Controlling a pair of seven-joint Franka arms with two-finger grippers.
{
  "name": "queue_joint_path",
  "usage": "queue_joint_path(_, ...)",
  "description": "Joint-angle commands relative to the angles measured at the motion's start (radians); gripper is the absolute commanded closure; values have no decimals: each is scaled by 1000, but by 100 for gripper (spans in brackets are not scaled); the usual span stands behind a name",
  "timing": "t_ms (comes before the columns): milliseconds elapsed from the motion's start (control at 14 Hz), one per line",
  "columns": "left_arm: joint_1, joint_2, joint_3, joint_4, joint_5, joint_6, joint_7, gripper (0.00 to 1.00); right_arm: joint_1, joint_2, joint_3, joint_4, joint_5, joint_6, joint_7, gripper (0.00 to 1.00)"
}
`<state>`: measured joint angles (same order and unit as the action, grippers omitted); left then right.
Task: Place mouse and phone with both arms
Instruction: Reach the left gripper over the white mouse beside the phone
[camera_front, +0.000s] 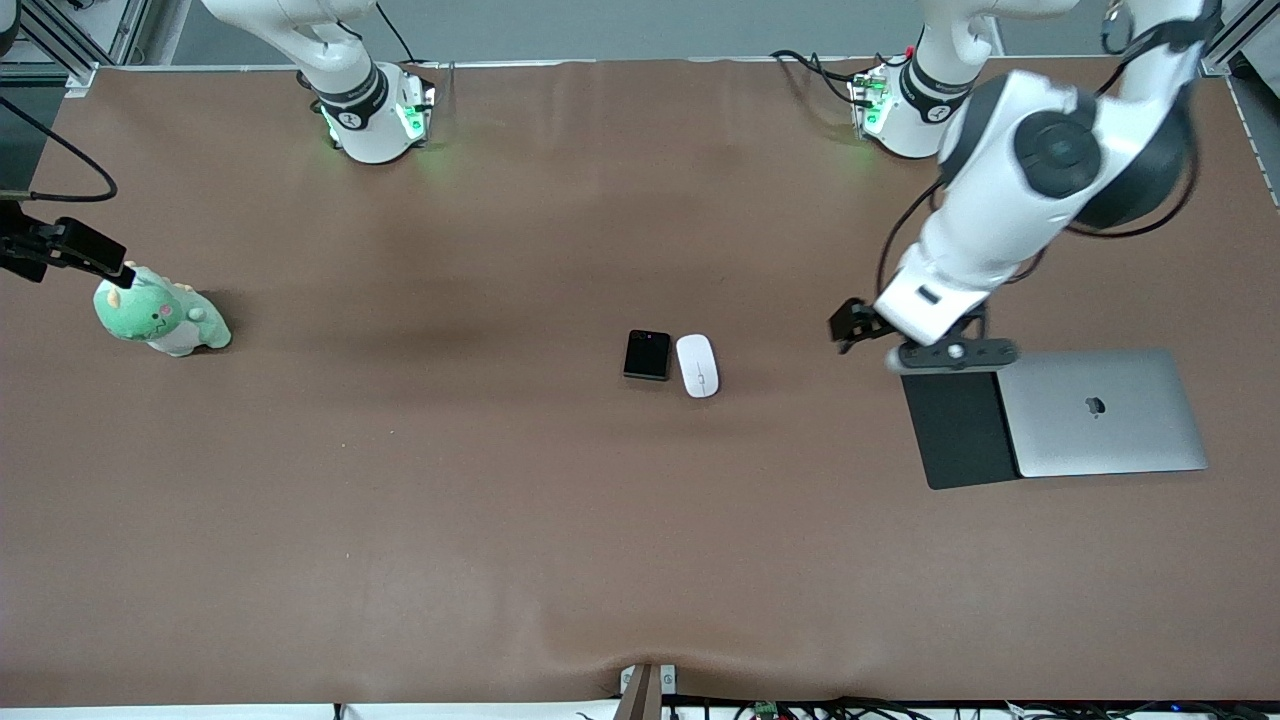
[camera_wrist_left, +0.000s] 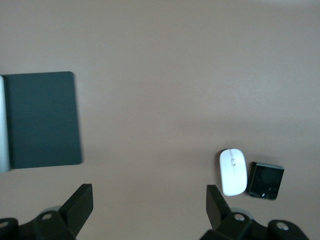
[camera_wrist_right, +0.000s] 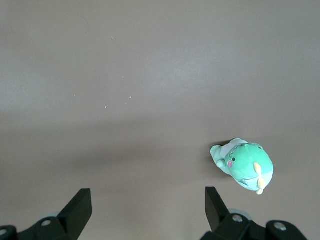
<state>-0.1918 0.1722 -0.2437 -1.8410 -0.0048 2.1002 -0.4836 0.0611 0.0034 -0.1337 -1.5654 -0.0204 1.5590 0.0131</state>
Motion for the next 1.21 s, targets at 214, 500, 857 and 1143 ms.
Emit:
queue_joint_path(214, -120, 180, -8, 6, 157, 150, -282, 0, 6, -7, -3, -2, -1, 7, -7, 0)
queue_joint_path(500, -181, 269, -8, 9, 155, 208, -335, 0, 0, -5, -6, -4, 39, 32, -8, 0)
queue_joint_path(857, -228, 366, -6, 48, 155, 271, -371, 0, 0, -2, -6, -4, 39, 32, -10, 0)
queue_joint_path(1143, -284, 460, 0, 97, 181, 271, -426, 0, 0, -2, -6, -4, 39, 30, -10, 0)
